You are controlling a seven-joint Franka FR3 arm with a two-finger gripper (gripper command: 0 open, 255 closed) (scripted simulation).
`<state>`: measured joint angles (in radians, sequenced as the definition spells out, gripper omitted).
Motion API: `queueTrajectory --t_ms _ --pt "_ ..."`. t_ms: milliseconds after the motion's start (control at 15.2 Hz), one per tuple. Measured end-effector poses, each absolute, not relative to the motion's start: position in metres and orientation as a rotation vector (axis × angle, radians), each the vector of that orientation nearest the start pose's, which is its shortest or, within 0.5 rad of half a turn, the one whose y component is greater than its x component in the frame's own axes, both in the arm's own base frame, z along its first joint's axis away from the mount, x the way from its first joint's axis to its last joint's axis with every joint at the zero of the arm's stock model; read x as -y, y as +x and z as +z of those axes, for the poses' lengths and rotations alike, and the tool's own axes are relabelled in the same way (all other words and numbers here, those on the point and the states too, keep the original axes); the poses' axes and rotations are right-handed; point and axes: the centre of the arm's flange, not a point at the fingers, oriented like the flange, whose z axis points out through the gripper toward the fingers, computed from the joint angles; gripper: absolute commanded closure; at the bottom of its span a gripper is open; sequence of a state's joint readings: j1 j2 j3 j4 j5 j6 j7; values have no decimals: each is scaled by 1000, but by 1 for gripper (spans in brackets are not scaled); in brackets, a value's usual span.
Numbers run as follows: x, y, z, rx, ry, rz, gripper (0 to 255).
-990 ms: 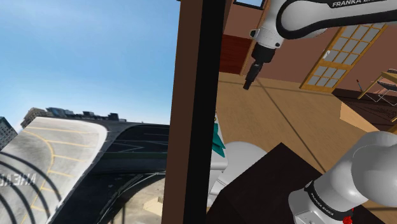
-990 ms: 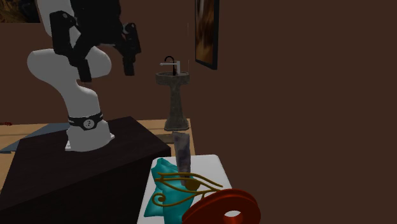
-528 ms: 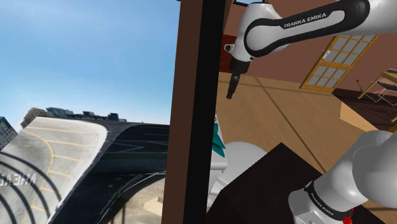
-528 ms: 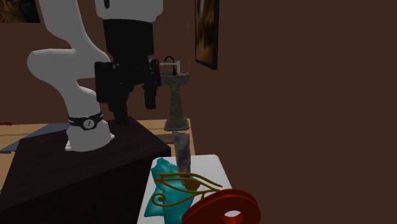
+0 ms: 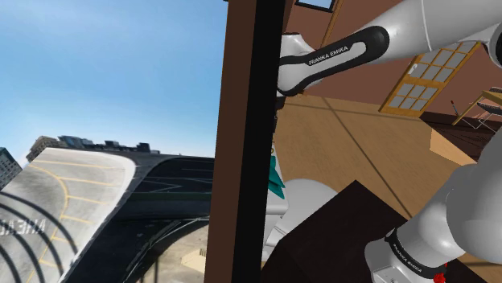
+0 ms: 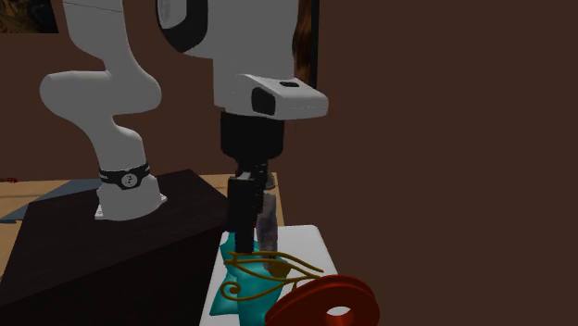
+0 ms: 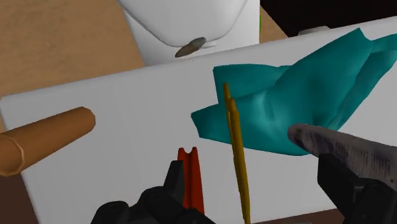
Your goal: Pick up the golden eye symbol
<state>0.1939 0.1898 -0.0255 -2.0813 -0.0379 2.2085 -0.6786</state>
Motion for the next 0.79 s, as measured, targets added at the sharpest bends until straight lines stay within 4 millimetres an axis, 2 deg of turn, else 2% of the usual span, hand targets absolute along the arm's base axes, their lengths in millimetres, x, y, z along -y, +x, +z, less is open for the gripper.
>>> queueTrajectory --t_ms 132,726,792 --pt "-112 572 310 1421 -2824 128 0" --pt "-116 577 263 1472 -2800 139 0" --pt "-116 577 261 1472 -2800 139 255"
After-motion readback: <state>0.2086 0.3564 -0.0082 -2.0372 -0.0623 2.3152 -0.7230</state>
